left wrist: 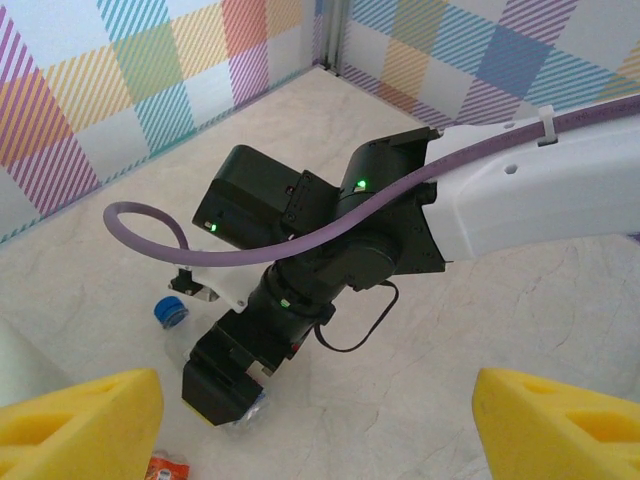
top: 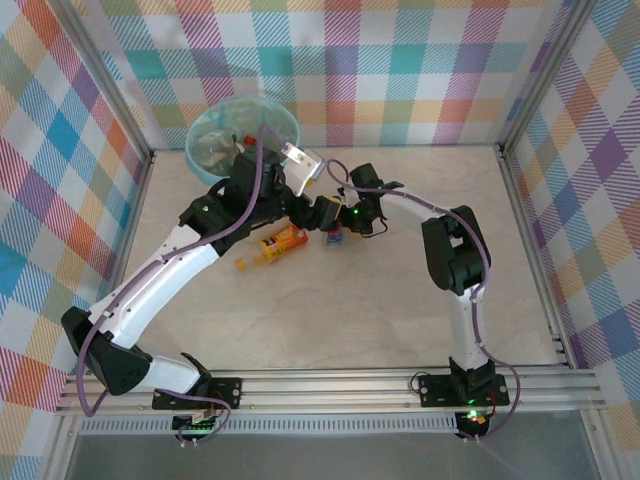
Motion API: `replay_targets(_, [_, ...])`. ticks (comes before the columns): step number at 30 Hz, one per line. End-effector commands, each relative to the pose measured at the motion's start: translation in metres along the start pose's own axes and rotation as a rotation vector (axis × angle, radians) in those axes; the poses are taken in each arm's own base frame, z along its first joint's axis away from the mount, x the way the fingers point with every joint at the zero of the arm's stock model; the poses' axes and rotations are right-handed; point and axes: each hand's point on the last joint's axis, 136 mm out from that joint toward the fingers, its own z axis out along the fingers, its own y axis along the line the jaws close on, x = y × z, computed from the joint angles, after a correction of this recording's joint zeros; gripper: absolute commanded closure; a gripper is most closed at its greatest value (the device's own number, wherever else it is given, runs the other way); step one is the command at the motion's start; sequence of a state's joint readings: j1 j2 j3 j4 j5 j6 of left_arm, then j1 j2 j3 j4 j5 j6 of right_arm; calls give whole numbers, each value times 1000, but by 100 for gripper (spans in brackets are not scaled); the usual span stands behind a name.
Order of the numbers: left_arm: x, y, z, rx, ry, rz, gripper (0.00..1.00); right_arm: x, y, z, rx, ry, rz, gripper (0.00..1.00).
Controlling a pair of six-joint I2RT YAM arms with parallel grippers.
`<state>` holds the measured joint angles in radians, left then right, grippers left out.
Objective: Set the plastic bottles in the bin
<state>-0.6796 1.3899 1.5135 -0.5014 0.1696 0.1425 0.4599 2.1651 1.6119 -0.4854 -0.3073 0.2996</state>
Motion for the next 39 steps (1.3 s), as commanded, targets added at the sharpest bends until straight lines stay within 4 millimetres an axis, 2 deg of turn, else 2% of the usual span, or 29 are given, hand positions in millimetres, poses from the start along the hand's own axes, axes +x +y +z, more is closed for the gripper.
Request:
replay_targets(1, [-8, -5, -12, -5, -35, -7, 19, 8, -13, 3, 80, 45, 14, 13])
replay_targets(7, [-8, -2, -12, -23, -35, -10, 19, 15, -23, 1, 137, 74, 2, 17])
replay_targets(10, [-8, -1, -11, -27, -34, -12, 19, 16, -24, 2, 138, 84, 2, 24])
replay_targets(16, [-9, 8, -10, -78, -28, -42, 19, 15, -12, -14, 109, 53, -21, 37])
replay_targets(23, [-6, 33, -6, -210, 2, -154, 19, 26, 18, -61, 7, -50, -81, 42])
replay_targets(27, [6, 55, 6, -259, 48, -335, 15, 35, 31, -95, -30, -137, -110, 43])
replay_targets(32, [10, 68, 24, -169, 53, -544, 15, 42, 63, -139, -155, -262, -176, 44])
replay_targets(39, [2, 67, 43, -62, 39, -661, 18, 48, 106, -197, -302, -463, -327, 44])
